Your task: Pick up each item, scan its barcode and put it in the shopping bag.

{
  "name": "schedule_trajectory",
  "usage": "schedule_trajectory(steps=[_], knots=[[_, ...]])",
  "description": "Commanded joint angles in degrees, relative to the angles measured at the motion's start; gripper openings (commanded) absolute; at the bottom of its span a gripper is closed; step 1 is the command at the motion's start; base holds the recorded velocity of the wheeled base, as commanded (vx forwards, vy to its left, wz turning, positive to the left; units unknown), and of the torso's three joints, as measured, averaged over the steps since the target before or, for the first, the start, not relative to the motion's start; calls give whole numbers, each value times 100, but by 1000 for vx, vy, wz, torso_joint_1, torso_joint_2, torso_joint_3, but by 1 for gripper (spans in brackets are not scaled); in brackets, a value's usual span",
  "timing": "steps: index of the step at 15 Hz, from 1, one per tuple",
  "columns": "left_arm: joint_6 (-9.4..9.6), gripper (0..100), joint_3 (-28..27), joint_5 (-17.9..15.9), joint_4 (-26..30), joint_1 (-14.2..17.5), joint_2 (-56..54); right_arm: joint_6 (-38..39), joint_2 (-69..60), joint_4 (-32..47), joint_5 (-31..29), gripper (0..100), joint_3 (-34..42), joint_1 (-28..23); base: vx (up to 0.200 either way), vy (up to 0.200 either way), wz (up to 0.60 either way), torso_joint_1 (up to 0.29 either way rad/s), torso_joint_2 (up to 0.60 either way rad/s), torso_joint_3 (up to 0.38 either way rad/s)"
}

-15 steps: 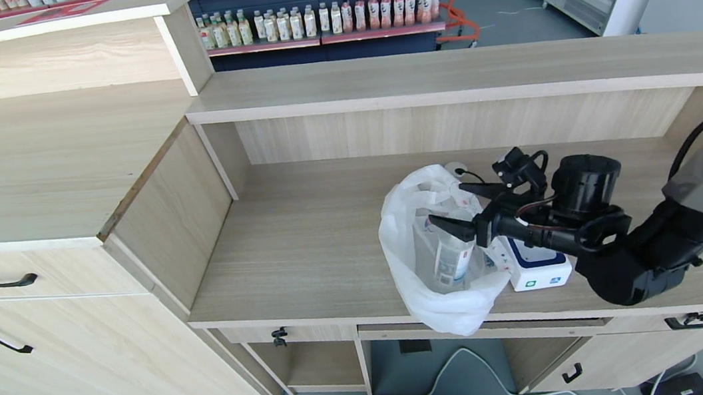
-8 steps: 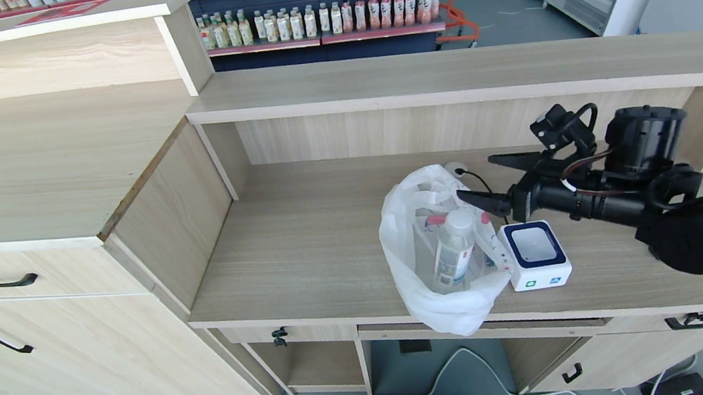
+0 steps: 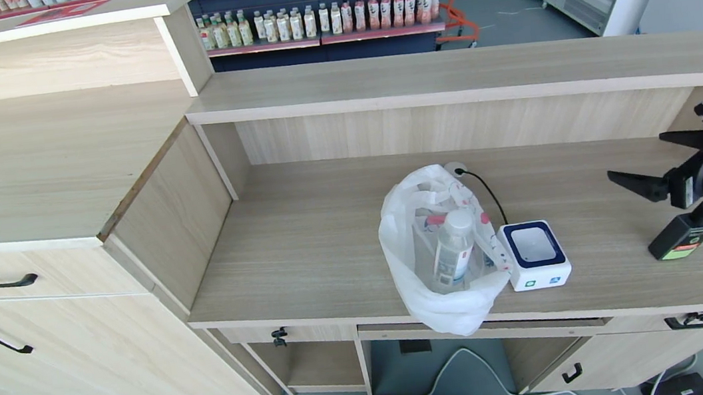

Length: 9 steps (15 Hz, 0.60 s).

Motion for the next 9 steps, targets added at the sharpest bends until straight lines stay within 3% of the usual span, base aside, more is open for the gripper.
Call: schedule_trajectory(steps=[1, 3, 7, 9], knots=[[-1, 100, 1, -8, 2, 0, -2, -524, -228, 679, -639, 100, -51, -1076, 0, 0, -600, -7, 12, 2], [-1, 100, 1, 0, 2, 0, -2, -454, -140, 767, -1430, 100, -165, -1401, 0, 0, -300, -4, -4, 1], [-1, 100, 1, -8, 2, 0, -2, -612, 554, 828, -1755, 100, -341, -1999, 0, 0, 0, 0, 0, 0], [-1, 100, 1, 0, 2, 0, -2, -920, 1064, 855, -2634, 100, -446, -2025, 0, 0, 0, 0, 0, 0]])
